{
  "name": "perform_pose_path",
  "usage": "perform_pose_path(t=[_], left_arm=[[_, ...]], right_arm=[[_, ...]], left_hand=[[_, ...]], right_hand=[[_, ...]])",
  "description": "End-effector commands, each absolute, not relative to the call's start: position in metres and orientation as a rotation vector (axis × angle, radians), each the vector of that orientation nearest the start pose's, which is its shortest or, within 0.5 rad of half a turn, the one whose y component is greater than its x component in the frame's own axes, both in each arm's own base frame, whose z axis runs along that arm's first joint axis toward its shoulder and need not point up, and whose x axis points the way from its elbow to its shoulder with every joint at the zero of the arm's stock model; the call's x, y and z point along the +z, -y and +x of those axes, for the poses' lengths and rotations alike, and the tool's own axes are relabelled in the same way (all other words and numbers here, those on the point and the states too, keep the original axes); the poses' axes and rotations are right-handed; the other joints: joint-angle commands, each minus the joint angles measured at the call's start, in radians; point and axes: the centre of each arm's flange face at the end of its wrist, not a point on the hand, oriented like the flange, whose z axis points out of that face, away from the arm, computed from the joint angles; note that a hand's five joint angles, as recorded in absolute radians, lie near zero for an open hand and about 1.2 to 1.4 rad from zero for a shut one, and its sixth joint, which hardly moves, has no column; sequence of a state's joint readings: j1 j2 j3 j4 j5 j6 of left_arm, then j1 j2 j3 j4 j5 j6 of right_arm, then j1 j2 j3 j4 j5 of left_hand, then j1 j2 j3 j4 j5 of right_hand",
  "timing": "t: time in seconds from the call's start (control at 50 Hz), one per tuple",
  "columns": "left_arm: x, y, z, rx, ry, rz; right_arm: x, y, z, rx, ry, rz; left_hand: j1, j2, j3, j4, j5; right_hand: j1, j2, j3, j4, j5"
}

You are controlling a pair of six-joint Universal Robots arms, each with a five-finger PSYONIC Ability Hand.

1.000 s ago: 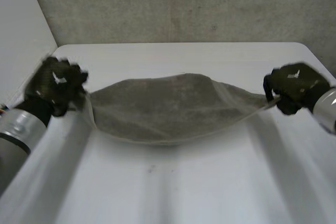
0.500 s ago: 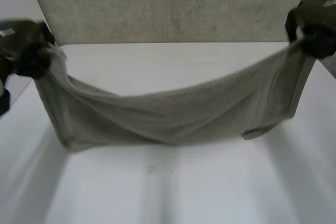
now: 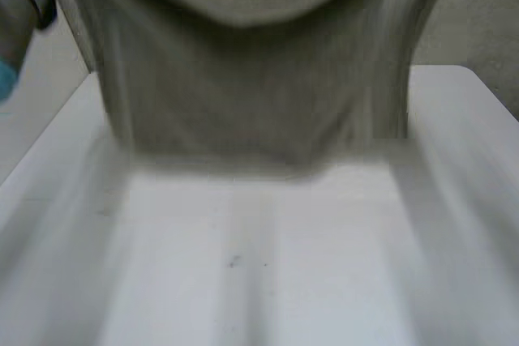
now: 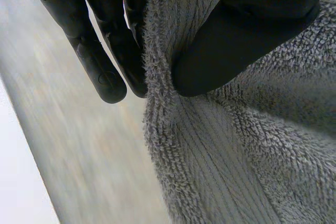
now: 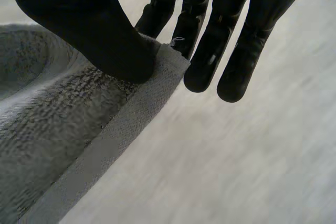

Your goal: Fold the towel.

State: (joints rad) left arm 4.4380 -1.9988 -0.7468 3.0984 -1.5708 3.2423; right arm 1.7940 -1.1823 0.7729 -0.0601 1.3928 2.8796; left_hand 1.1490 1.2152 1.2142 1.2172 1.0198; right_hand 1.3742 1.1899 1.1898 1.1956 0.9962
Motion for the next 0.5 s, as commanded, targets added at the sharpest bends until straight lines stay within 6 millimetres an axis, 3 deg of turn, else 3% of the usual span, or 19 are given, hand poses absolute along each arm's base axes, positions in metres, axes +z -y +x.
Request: perform_pose_path(t=[0.02,0.06,0.12,0.14,0.16,0.18,0.2,0.22,0.24,0.26,0.28,0.3,0.32,0.34,0.36,0.38,0.4,0.44,0.5], left_arm=[[0.441,0.35,-0.231,-2.877,-1.735,0.117],[0.408,0.356,-0.227,-2.763,-1.884,0.138],[0.387,0.357,-0.227,-2.699,-1.97,0.17],[0.362,0.356,-0.229,-2.624,-2.073,0.213],[0.338,0.355,-0.23,-2.553,-2.167,0.255],[0.337,0.355,-0.23,-2.552,-2.168,0.256],[0.312,0.352,-0.23,-2.474,-2.265,0.3],[0.286,0.348,-0.231,-2.404,-2.352,0.345],[0.286,0.348,-0.231,-2.403,-2.353,0.345],[0.263,0.343,-0.232,-2.347,-2.422,0.381],[0.263,0.343,-0.232,-2.346,-2.422,0.381],[0.239,0.337,-0.232,-2.292,-2.482,0.415],[0.215,0.332,-0.232,-2.231,-2.525,0.445],[0.215,0.332,-0.232,-2.23,-2.526,0.445],[0.194,0.328,-0.23,-2.167,-2.545,0.482],[0.175,0.323,-0.229,-2.104,-2.545,0.537],[0.175,0.323,-0.229,-2.103,-2.545,0.537],[0.151,0.316,-0.222,-1.99,-2.502,0.651],[0.144,0.314,-0.215,-1.934,-2.476,0.693]], right_arm=[[0.434,0.341,0.226,-2.659,-1.408,-0.602],[0.42,0.34,0.229,-2.59,-1.469,-0.651],[0.384,0.34,0.231,-2.414,-1.635,-0.755],[0.362,0.341,0.231,-2.325,-1.724,-0.805],[0.362,0.341,0.231,-2.324,-1.725,-0.805],[0.34,0.342,0.231,-2.241,-1.816,-0.855],[0.319,0.341,0.231,-2.173,-1.898,-0.908],[0.319,0.341,0.231,-2.172,-1.898,-0.909],[0.297,0.34,0.23,-2.105,-1.974,-0.968],[0.297,0.34,0.23,-2.104,-1.975,-0.969],[0.276,0.338,0.228,-2.039,-2.043,-1.026],[0.256,0.338,0.224,-1.975,-2.114,-1.073],[0.255,0.338,0.224,-1.975,-2.114,-1.074],[0.236,0.339,0.219,-1.914,-2.176,-1.114],[0.22,0.336,0.216,-1.848,-2.226,-1.143],[0.22,0.336,0.216,-1.848,-2.226,-1.144],[0.207,0.334,0.213,-1.791,-2.268,-1.166],[0.198,0.332,0.209,-1.742,-2.305,-1.174],[0.188,0.33,0.198,-1.697,-2.361,-1.154]], left_hand=[[0.247,0.181,0.182,0.179,0.202],[0.247,0.181,0.182,0.179,0.202],[0.247,0.181,0.182,0.179,0.202],[0.247,0.181,0.182,0.179,0.202],[0.247,0.181,0.182,0.179,0.202],[0.247,0.181,0.182,0.179,0.202],[0.247,0.181,0.182,0.179,0.202],[0.247,0.181,0.182,0.179,0.202],[0.247,0.181,0.182,0.179,0.202],[0.247,0.181,0.182,0.179,0.202],[0.247,0.181,0.182,0.179,0.202],[0.247,0.181,0.182,0.179,0.202],[0.247,0.181,0.182,0.179,0.202],[0.247,0.181,0.182,0.179,0.202],[0.247,0.181,0.182,0.179,0.202],[0.247,0.181,0.182,0.179,0.202],[0.247,0.181,0.182,0.179,0.202],[0.247,0.181,0.182,0.179,0.202],[0.247,0.181,0.182,0.179,0.202]], right_hand=[[0.022,0.206,0.207,0.201,0.226],[0.022,0.206,0.207,0.201,0.226],[0.022,0.206,0.207,0.201,0.226],[0.022,0.206,0.207,0.201,0.226],[0.022,0.206,0.207,0.201,0.226],[0.022,0.206,0.207,0.201,0.226],[0.022,0.206,0.207,0.201,0.226],[0.022,0.206,0.207,0.201,0.226],[0.022,0.206,0.207,0.201,0.226],[0.022,0.206,0.207,0.201,0.226],[0.022,0.206,0.207,0.201,0.226],[0.022,0.206,0.207,0.201,0.226],[0.022,0.206,0.207,0.201,0.226],[0.022,0.206,0.207,0.201,0.226],[0.022,0.206,0.207,0.201,0.226],[0.022,0.206,0.207,0.201,0.226],[0.022,0.206,0.207,0.201,0.226],[0.022,0.206,0.207,0.201,0.226],[0.022,0.206,0.207,0.201,0.226]])
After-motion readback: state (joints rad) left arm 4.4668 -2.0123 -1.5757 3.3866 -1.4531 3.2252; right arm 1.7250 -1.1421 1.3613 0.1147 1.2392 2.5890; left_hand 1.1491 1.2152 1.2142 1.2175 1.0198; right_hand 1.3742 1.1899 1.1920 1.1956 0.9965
